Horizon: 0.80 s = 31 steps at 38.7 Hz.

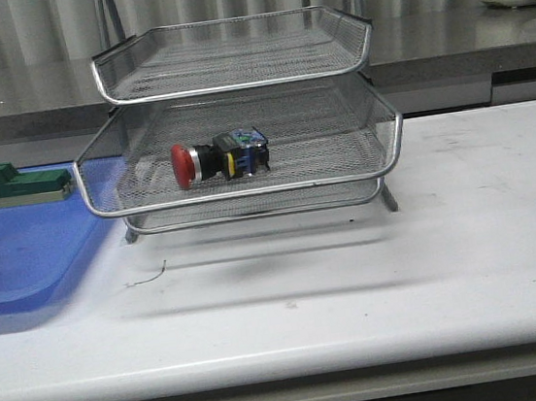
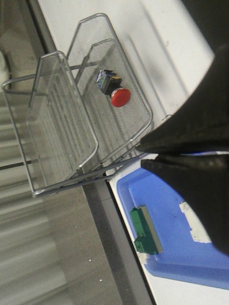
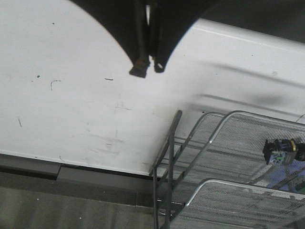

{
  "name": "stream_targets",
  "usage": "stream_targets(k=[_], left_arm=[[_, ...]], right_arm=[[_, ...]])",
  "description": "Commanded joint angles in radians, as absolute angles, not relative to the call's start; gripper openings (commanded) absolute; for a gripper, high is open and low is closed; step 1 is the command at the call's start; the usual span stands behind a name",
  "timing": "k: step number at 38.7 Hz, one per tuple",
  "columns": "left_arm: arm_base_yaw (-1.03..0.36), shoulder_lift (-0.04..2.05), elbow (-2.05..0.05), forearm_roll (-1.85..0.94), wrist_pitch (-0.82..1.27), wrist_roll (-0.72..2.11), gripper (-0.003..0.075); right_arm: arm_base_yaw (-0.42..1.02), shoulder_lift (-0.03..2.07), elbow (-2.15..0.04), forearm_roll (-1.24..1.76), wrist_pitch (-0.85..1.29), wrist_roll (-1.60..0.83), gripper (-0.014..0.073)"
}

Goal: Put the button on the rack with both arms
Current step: 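Withdraw the left gripper upward away from the tray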

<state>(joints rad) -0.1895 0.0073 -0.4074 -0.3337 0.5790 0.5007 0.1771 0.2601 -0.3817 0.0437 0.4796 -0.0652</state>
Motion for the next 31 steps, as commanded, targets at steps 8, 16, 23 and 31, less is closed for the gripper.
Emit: stream_targets(k=[8,16,23,31], left_arm=[[-0.186,-0.014,-0.403,-0.365,0.471,0.491,-0.0019],[-0.186,-0.014,-0.403,-0.372,0.471,0.491,-0.0019],[-0.186,-0.014,-0.403,-0.372,0.471,0.491,-0.0019],[-0.186,-0.014,-0.403,-0.372,0.471,0.491,-0.0019]], right_arm=[[0.180,0.271,-0.406,0.045,0.401,-0.068,-0.0061],[0.180,0.271,-0.406,0.045,0.401,-0.068,-0.0061],[0.180,0.271,-0.406,0.045,0.401,-0.068,-0.0061],[0.180,0.271,-0.406,0.045,0.397,-0.068,-0.0061]])
